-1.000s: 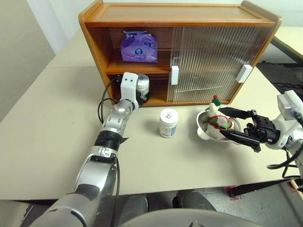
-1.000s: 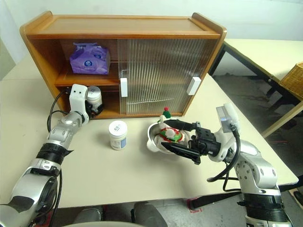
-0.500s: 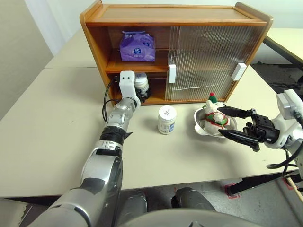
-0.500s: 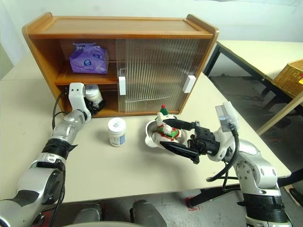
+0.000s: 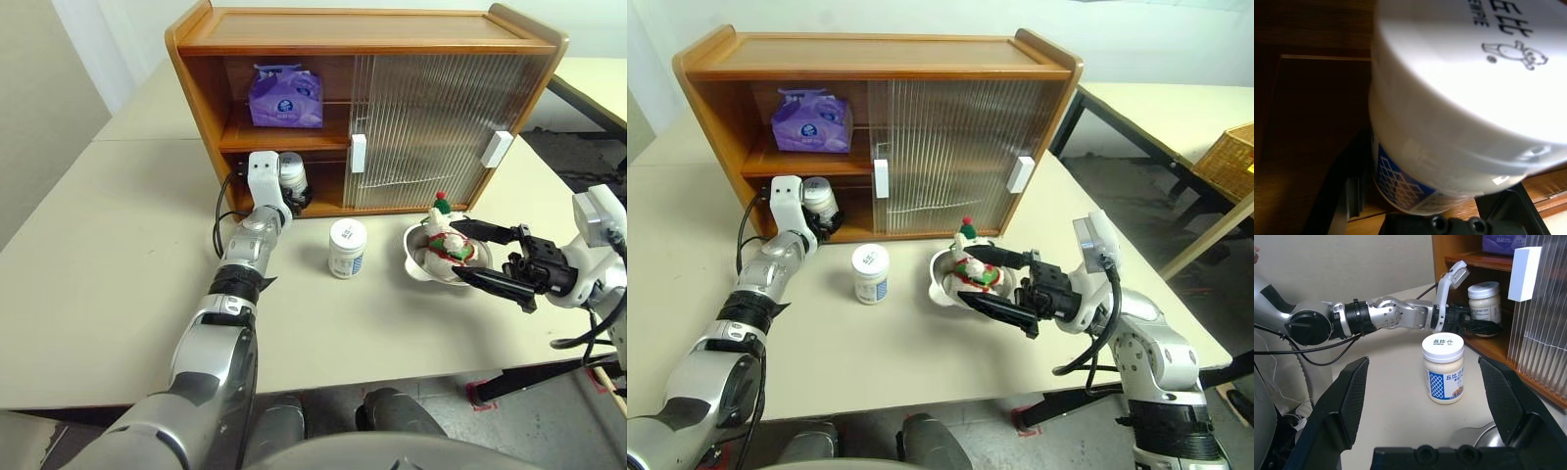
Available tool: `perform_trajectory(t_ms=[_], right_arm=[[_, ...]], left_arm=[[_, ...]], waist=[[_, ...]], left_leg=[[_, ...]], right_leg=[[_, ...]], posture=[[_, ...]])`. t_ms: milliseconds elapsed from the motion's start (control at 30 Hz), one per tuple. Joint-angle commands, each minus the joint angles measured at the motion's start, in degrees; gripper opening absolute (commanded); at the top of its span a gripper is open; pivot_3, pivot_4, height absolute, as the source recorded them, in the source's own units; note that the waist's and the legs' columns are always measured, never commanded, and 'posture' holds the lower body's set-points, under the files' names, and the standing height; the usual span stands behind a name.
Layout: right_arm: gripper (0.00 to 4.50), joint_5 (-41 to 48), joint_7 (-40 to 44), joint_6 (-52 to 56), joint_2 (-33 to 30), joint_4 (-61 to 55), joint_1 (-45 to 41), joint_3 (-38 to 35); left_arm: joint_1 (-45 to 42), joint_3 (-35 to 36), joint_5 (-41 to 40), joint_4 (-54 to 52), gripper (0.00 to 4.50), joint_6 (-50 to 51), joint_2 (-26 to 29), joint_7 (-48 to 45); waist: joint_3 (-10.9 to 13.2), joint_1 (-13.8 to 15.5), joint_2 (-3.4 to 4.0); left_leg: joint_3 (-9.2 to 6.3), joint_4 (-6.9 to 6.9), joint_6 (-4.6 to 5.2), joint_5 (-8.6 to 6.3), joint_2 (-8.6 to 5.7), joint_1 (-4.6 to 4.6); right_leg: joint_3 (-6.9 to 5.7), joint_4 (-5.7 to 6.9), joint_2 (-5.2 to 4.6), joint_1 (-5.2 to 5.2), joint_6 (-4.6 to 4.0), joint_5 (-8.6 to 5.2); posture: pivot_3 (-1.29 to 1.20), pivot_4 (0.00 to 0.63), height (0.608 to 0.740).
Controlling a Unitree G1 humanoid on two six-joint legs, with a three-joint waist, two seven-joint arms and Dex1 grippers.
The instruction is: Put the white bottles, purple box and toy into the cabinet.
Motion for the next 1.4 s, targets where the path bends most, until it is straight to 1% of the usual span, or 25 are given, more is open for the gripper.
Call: perform_trajectory(t_ms=[33,233,300,400,500,567,633,700,833,1033,1200,1300,1400], right_arm=[[4.5,-0.18,0.27,-0.52,0.23,0.45,-0.39,-0.37],[4.5,-0.32,0.37,-0.63,0.46,0.63,-0.46,-0.29],[4.5,-0.4,0.4,-0.71,0.49,0.64,-0.46,-0.29],[4.5,-0.42,0.3,-0.76,0.54,0.52,-0.41,-0.3],[4.5,-0.34,0.07,-0.7,0.52,0.26,-0.23,-0.46],[4.5,-0.32,-0.07,-0.7,0.5,0.19,-0.16,-0.58],[4.5,-0.35,-0.12,-0.74,0.48,0.24,-0.16,-0.63],[4.5,-0.37,-0.15,-0.75,0.48,0.25,-0.15,-0.59],[4.5,-0.42,-0.14,-0.78,0.56,0.3,-0.25,-0.42],[4.5,-0.68,0.34,-1.13,0.6,0.8,-0.54,-0.07],[4.5,-0.81,0.82,-1.39,0.56,1.25,-0.67,0.06],[4.5,-0.95,1.15,-1.45,0.54,1.78,-0.98,0.18],[4.5,-1.28,1.81,-1.64,0.54,2.58,-1.57,0.58]], left_arm=[[2.12,-0.17,0.06,-1.7,3.2,1.22,-0.65,0.35],[1.04,0.44,0.06,0.26,3.2,0.88,-0.17,0.42],[-0.24,0.66,0.05,1.75,3.2,0.64,0.1,0.44],[-1.64,0.92,-0.07,3.63,3.2,0.02,0.31,0.39],[-2.75,0.75,0.15,5.09,3.2,-0.78,0.52,0.15],[-2.9,0.59,0.3,5.52,3.2,-0.99,0.56,0.09],[-2.7,0.29,0.47,5.54,3.92,-0.96,0.5,0.07],[-2.24,0.06,0.53,5.1,4.47,-0.82,0.37,0.04],[-1.15,-0.46,0.63,3.53,4.47,-0.42,0.18,-0.45],[3.47,-2.14,1.04,-4.67,4.47,2.34,-0.36,-0.51],[13.04,-3.21,1.01,-20.12,4.47,8.27,0.5,-0.18],[16.98,-2.99,0.88,-27.28,4.47,9.62,0.88,0.26],[19.75,-3.87,2.09,-31.71,3.87,9.09,2.09,-0.08]], waist=[[0.0,0.01,0.0],[-0.01,0.05,0.02],[-0.01,0.04,0.02],[-0.01,0.07,0.02],[-0.01,0.03,0.01],[-0.01,0.01,0.01],[0.0,-0.08,0.0],[0.0,-0.22,-0.01],[0.0,-0.25,0.0],[-0.01,-0.23,0.01],[-0.03,-0.31,0.03],[-0.04,-0.21,0.04],[-0.04,-0.03,0.04]], left_leg=[[0.0,0.0,0.0,0.0,-0.02,-0.01],[0.0,-0.03,-0.03,0.01,-0.04,-0.08],[0.0,-0.03,-0.04,0.01,-0.03,-0.08],[0.0,-0.07,-0.02,-0.01,-0.03,-0.08],[-0.01,-0.07,0.11,-0.06,-0.02,-0.07],[-0.01,-0.05,0.15,-0.03,-0.03,-0.08],[-0.01,-0.03,0.17,-0.01,-0.05,-0.08],[-0.01,-0.02,0.17,-0.01,-0.08,-0.08],[-0.01,-0.03,0.17,0.0,-0.1,-0.09],[0.0,-0.03,0.04,0.07,-0.16,-0.15],[0.04,-0.04,-0.12,0.04,-0.21,-0.15],[0.05,-0.04,-0.2,-0.02,-0.21,-0.15],[0.04,-0.05,-0.22,-0.05,-0.21,-0.14]], right_leg=[[0.0,-0.03,-0.02,0.0,0.01,-0.03],[0.03,-0.3,-0.07,0.06,0.14,-0.08],[0.04,-0.37,-0.08,0.07,0.38,0.04],[0.04,-0.4,-0.1,0.07,0.49,0.08],[0.03,-0.39,-0.1,0.08,0.42,0.09],[0.03,-0.39,-0.1,0.09,0.21,0.03],[0.03,-0.39,-0.1,0.09,0.19,0.06],[0.04,-0.39,-0.11,0.09,0.19,0.09],[0.04,-0.4,-0.12,0.09,0.19,0.09],[0.05,-0.45,-0.14,0.08,0.39,0.04],[0.06,-0.49,-0.19,0.09,0.68,-0.03],[0.07,-0.49,-0.19,0.09,0.62,-0.15],[0.07,-0.49,-0.22,0.09,0.55,-0.17]], posture=[[-0.18,0.008,0.74],[-0.18,0.007,0.74],[-0.18,0.007,0.74],[-0.19,0.006,0.74],[-0.19,0.004,0.74],[-0.19,0.004,0.74],[-0.19,0.004,0.74],[-0.19,0.004,0.74],[-0.19,0.003,0.74],[-0.19,0.0,0.74],[-0.18,0.0,0.74],[-0.17,0.0,0.74],[-0.16,0.0,0.74]])
